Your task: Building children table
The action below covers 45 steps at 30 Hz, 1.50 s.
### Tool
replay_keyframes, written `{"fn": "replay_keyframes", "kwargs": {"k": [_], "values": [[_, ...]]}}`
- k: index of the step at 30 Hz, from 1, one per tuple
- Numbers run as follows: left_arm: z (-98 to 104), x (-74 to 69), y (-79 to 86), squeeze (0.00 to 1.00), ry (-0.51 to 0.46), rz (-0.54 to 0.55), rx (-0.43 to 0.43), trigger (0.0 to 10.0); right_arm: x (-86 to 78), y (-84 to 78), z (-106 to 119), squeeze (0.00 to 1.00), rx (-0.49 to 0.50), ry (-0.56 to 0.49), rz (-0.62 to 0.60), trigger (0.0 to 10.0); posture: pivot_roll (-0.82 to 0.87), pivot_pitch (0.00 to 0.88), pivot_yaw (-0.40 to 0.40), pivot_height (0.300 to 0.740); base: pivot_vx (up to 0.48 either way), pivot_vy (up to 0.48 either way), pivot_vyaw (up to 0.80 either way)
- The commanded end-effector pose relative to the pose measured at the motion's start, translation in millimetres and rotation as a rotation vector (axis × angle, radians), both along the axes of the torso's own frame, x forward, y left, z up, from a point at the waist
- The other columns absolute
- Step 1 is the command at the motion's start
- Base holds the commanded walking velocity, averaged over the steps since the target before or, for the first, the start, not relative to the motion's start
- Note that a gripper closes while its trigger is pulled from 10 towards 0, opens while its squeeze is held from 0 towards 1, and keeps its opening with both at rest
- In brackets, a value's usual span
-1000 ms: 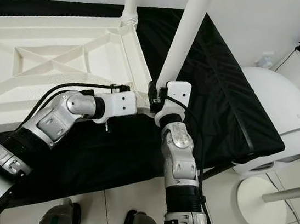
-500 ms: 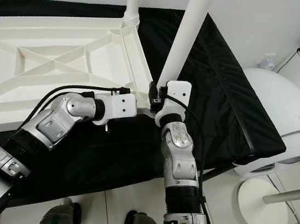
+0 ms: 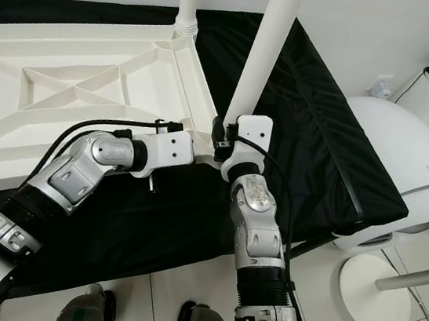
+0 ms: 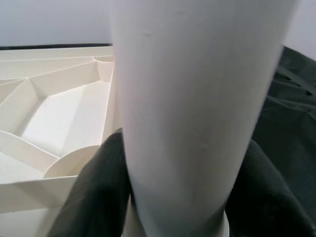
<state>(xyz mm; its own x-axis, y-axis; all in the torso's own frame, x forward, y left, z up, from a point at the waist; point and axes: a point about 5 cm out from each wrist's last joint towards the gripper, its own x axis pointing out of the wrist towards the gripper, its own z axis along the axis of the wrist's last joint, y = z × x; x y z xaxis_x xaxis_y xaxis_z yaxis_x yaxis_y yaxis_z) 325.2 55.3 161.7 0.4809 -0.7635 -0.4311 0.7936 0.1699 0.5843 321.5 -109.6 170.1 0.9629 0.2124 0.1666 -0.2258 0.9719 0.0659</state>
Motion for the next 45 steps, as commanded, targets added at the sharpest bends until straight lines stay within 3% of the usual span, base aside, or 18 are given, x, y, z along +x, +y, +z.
{"fn": "replay_keyframes", "kwargs": {"k": [1,6,7,14,16,18,27,32,33,34,35,45], "values": [[-11.8,-6.5,-4.5,0.00,0.050,-0.060,0.057,10.0,1.4,-16.6,-9.1,1.00,0.008,0.046,-0.042,10.0,-0.01,0.114,-0.052,0.740,0.000,0.000,0.00],[-11.6,-5.9,-4.5,0.00,0.048,-0.056,0.059,10.0,3.3,-24.0,-6.2,1.00,-0.024,0.027,-0.021,10.0,-0.01,0.114,-0.054,0.740,0.000,0.000,0.00],[-11.4,-5.7,-4.3,0.00,0.047,-0.054,0.059,10.0,4.5,-26.4,-4.2,0.00,-0.043,0.014,0.008,10.0,-0.01,0.114,-0.056,0.740,0.000,0.000,0.00],[-11.1,-4.6,-4.1,0.00,0.043,-0.049,0.061,10.0,7.6,-32.5,0.7,0.00,-0.098,-0.023,0.197,10.0,-0.01,0.111,-0.055,0.740,0.000,0.000,0.00],[-11.1,-4.6,-4.1,0.00,0.043,-0.049,0.061,10.0,7.6,-32.5,0.7,0.00,-0.098,-0.023,0.197,10.0,-0.01,0.111,-0.055,0.740,0.000,0.000,0.00],[-10.8,-4.2,-4.3,0.00,0.040,-0.049,0.062,10.0,9.8,-38.7,0.9,0.00,-0.140,-0.033,0.296,10.0,-0.01,0.108,-0.053,0.740,0.000,0.000,0.00],[-10.2,-4.1,-6.0,0.00,0.029,-0.056,0.063,10.0,17.2,-53.7,1.3,0.00,-0.230,-0.027,0.476,10.0,-0.01,0.096,-0.051,0.740,0.000,0.000,0.00],[-11.1,-5.3,-9.2,0.00,0.030,-0.066,0.063,10.0,20.6,-53.4,2.0,0.00,-0.240,-0.024,0.546,10.0,-0.01,0.091,-0.052,0.740,0.000,0.000,0.00],[-11.3,-5.4,-9.4,0.00,0.029,-0.067,0.063,10.0,21.5,-53.4,1.6,0.00,-0.244,-0.024,0.558,3.0,-0.01,0.086,-0.052,0.740,0.000,0.000,0.00],[-11.5,-5.4,-9.5,0.00,0.029,-0.068,0.063,10.0,22.1,-53.4,1.3,0.00,-0.248,-0.025,0.565,3.0,-0.01,0.086,-0.052,0.740,0.000,0.000,0.00],[-11.5,-5.5,-9.8,0.00,0.029,-0.069,0.063,10.0,22.9,-53.3,1.1,0.00,-0.246,-0.026,0.570,0.0,-0.01,0.085,-0.052,0.740,0.000,0.000,0.00],[-14.0,-7.1,-11.0,0.00,0.032,-0.076,0.065,10.0,23.8,-52.2,-6.4,0.00,-0.233,-0.021,0.622,0.0,0.00,0.058,-0.050,0.740,0.000,0.000,0.00]]}}
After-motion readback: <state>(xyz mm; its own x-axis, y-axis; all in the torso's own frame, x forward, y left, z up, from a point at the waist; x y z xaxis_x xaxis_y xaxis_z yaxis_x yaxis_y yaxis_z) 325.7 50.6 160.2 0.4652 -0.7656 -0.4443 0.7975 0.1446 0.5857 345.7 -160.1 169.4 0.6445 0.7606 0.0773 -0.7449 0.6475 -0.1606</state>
